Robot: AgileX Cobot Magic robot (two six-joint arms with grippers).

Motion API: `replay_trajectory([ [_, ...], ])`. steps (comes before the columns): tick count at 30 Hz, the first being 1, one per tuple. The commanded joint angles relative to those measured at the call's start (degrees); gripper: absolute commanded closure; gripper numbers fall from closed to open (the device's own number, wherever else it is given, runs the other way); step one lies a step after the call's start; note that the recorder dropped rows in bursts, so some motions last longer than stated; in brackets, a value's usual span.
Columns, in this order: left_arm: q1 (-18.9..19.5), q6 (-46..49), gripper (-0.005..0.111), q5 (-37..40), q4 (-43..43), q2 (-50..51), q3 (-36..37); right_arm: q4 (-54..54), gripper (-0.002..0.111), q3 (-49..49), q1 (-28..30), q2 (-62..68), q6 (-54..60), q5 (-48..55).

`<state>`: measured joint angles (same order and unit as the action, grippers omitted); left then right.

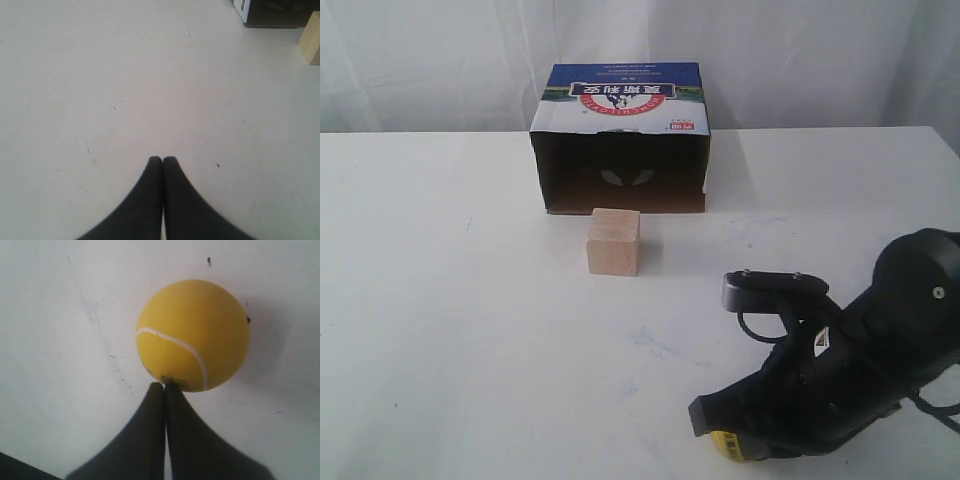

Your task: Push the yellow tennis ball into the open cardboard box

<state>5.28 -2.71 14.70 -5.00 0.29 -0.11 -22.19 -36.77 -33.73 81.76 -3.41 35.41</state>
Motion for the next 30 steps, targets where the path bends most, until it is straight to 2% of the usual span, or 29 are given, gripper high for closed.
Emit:
replay_trajectory([
  [1,-0.3,0.1,0.107,0.0,-0.6,-0.3,0.1,0.4,0.108,0.1,-0.1,2.3,0.6,-3.1],
  [23,-0.3,0.1,0.107,0.0,-0.6,-0.3,0.1,1.4,0.108,0.1,0.0,4.6,0.6,-16.6],
  [30,-0.3,0.1,0.107,0.0,-0.6,-0.3,0.1,5.1,0.108,-1.7,0.0,4.6,0.6,-18.6],
])
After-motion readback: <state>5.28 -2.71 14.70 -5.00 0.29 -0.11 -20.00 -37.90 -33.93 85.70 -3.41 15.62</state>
